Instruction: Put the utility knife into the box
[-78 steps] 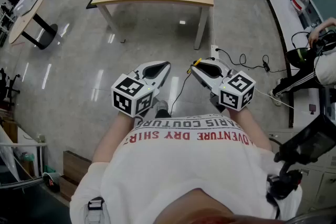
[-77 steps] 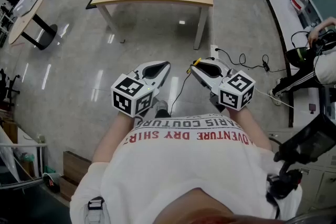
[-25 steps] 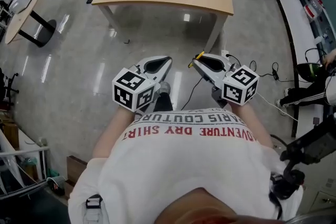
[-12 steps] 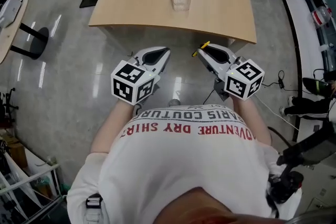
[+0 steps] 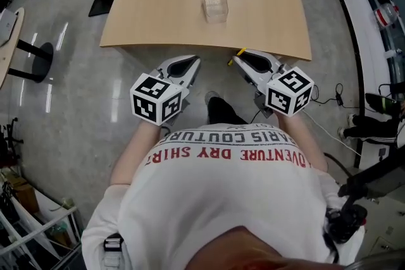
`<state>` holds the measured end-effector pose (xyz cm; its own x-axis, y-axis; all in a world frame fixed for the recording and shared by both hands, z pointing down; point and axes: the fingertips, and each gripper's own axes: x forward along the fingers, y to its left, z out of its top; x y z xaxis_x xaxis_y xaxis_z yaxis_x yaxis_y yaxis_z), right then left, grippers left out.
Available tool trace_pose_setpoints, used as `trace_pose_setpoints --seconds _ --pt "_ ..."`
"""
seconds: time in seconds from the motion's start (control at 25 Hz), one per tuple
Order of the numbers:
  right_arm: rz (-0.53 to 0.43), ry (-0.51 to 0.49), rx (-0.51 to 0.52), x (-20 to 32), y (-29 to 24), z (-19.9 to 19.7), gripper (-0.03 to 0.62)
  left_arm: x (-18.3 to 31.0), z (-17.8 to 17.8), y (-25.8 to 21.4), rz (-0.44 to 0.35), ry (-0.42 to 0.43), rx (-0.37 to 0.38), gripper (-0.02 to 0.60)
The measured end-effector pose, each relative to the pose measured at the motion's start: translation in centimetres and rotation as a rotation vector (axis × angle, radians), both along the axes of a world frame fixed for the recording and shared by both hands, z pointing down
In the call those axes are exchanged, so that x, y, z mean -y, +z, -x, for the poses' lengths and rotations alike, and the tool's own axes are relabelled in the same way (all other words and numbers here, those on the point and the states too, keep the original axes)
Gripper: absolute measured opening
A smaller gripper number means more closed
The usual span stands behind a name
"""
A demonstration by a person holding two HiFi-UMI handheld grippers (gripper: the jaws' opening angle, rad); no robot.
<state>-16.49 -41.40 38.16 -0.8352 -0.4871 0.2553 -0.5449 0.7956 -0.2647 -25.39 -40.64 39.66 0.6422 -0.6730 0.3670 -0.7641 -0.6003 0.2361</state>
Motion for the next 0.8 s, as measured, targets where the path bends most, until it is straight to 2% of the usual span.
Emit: trace_pose_setpoints --seconds 0.36,0.68,0.8 --pt "0.067 0.001 -0.026 10.0 3.4 0.8 0.061 8.1 0.2 2.8 0.073 -0.010 0.015 0.002" --pt "-0.023 0.025 -0.140 22.9 6.9 2.7 0.061 17.1 1.3 6.7 0.140 -0.048 0.017 0.002" --pt "-0.038 0.050 -0.169 26.2 8.4 3.5 0.061 18.8 2.0 7.7 0.157 -0.060 0.017 0.002"
